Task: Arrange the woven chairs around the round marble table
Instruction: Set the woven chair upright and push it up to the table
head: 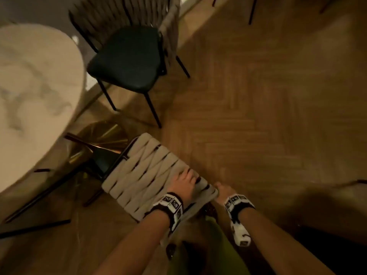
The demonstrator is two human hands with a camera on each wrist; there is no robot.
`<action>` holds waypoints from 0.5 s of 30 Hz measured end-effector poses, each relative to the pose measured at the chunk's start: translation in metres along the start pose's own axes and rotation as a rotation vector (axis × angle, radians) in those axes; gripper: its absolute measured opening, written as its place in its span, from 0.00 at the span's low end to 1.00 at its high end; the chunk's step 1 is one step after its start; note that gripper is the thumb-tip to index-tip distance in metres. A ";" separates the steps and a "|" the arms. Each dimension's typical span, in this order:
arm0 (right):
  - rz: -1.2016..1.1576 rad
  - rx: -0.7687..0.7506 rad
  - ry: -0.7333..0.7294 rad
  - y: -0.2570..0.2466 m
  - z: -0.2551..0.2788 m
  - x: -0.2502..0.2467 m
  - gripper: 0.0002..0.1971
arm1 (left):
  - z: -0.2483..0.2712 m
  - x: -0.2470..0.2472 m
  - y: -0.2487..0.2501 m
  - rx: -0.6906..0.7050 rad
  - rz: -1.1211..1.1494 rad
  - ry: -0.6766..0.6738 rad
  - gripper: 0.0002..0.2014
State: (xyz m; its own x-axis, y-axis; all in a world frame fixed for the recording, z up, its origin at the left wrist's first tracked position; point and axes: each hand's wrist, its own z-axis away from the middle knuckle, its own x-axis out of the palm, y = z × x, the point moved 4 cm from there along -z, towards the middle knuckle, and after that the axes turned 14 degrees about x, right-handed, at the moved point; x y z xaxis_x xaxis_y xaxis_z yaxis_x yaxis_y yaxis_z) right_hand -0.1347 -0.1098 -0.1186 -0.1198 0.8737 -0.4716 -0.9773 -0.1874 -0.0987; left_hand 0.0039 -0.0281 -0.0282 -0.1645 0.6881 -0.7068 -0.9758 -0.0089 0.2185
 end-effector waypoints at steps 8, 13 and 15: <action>0.152 -0.052 -0.063 -0.016 -0.079 0.010 0.26 | -0.120 0.026 0.013 0.049 -0.253 -0.349 0.23; 0.130 -0.040 -0.183 -0.008 -0.096 0.023 0.27 | -0.138 0.025 0.020 0.080 -0.190 -0.424 0.16; 0.127 -0.066 -0.185 -0.008 -0.092 0.020 0.25 | -0.134 0.017 0.024 0.093 -0.187 -0.396 0.16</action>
State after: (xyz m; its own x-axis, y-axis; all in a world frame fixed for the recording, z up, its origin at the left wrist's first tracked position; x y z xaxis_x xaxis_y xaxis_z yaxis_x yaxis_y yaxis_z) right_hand -0.1133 -0.1327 -0.2080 -0.2774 0.9073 -0.3161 -0.9395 -0.3249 -0.1082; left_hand -0.0419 -0.1136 -0.1256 0.0987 0.8966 -0.4317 -0.9634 0.1948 0.1843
